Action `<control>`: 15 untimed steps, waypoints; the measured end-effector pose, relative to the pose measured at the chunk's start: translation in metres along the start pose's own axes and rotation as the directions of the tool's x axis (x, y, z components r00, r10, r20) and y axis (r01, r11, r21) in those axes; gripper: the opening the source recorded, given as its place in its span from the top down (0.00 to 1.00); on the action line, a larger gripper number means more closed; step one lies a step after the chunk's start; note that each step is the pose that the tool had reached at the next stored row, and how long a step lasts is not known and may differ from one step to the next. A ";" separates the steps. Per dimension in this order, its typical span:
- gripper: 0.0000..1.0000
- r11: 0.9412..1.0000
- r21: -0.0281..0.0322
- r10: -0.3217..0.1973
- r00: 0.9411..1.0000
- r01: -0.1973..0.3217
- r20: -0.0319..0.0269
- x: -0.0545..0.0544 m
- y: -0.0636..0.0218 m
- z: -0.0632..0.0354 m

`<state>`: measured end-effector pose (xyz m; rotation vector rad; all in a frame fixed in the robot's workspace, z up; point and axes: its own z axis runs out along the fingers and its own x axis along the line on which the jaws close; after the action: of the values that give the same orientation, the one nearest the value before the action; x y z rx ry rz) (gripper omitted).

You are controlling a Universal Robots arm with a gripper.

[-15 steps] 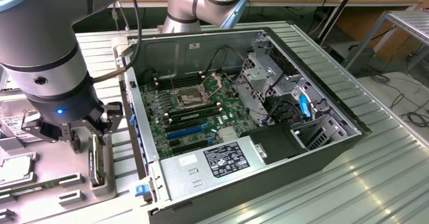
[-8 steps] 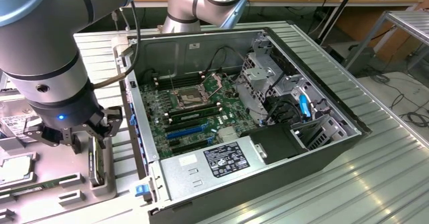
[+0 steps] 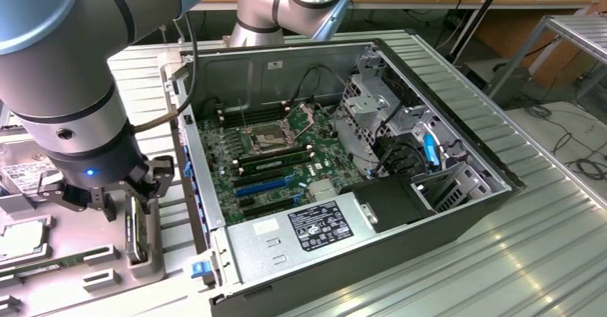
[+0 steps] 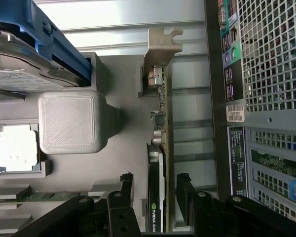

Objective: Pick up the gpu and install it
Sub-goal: 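Pick up the gpu and move the gpu toward the slot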

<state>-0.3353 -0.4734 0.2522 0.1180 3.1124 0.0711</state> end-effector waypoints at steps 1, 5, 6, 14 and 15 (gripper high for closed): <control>0.52 1.000 0.000 0.000 1.000 0.000 0.000 0.000 -0.0001 0.0015; 0.52 1.000 0.000 0.000 1.000 0.000 0.000 0.000 -0.0004 0.0047; 0.52 1.000 0.000 0.000 1.000 0.000 0.000 0.000 -0.0004 0.0047; 0.52 1.000 0.000 0.000 1.000 0.000 0.000 0.000 -0.0019 0.0050; 0.52 1.000 0.000 0.000 1.000 0.000 0.000 0.000 -0.0019 0.0053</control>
<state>-0.3354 -0.4750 0.2467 0.1181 3.1126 0.0709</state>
